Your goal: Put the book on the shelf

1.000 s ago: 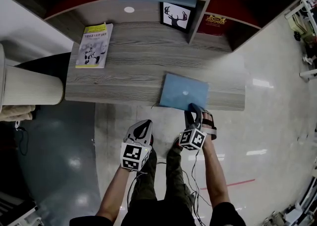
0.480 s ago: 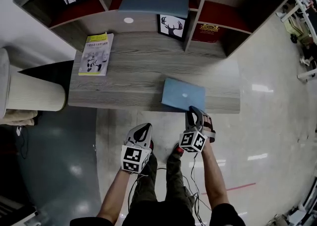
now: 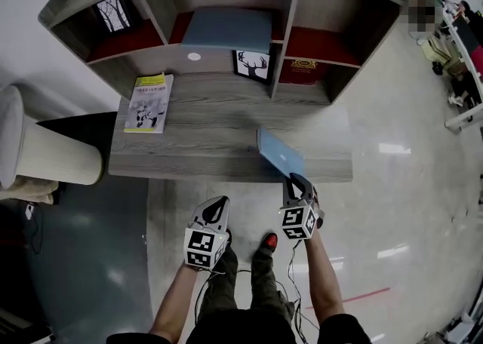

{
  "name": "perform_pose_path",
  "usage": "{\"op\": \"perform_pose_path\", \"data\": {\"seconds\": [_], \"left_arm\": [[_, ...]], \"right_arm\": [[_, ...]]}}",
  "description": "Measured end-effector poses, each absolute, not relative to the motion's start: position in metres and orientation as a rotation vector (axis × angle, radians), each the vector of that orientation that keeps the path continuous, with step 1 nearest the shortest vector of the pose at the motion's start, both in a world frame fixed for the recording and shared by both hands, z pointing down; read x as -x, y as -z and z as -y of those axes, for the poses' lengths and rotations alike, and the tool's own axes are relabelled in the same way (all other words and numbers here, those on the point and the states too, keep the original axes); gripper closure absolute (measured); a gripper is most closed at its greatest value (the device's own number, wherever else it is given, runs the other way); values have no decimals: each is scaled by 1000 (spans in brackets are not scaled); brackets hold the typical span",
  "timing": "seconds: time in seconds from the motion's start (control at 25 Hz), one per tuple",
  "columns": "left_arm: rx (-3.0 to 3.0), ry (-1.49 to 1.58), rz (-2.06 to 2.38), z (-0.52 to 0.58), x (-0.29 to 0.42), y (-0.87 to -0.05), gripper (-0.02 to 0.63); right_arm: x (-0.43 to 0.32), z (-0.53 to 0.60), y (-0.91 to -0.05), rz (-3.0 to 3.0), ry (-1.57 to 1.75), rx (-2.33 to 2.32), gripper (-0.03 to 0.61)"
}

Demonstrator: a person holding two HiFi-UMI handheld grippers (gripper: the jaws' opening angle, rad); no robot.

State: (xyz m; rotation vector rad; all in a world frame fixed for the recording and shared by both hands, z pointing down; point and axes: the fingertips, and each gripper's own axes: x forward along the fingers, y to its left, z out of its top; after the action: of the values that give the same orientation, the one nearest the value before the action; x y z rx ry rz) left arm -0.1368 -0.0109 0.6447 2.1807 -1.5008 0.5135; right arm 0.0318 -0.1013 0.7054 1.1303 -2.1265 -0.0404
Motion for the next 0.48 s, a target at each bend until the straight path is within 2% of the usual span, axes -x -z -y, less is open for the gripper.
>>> {"op": "perform_pose_path", "data": {"seconds": [0.48], "left_arm": [[-2220, -451, 1472, 5, 104, -602, 606]], "right_arm": [[-84, 77, -653, 2329, -499, -1424, 517]]}}
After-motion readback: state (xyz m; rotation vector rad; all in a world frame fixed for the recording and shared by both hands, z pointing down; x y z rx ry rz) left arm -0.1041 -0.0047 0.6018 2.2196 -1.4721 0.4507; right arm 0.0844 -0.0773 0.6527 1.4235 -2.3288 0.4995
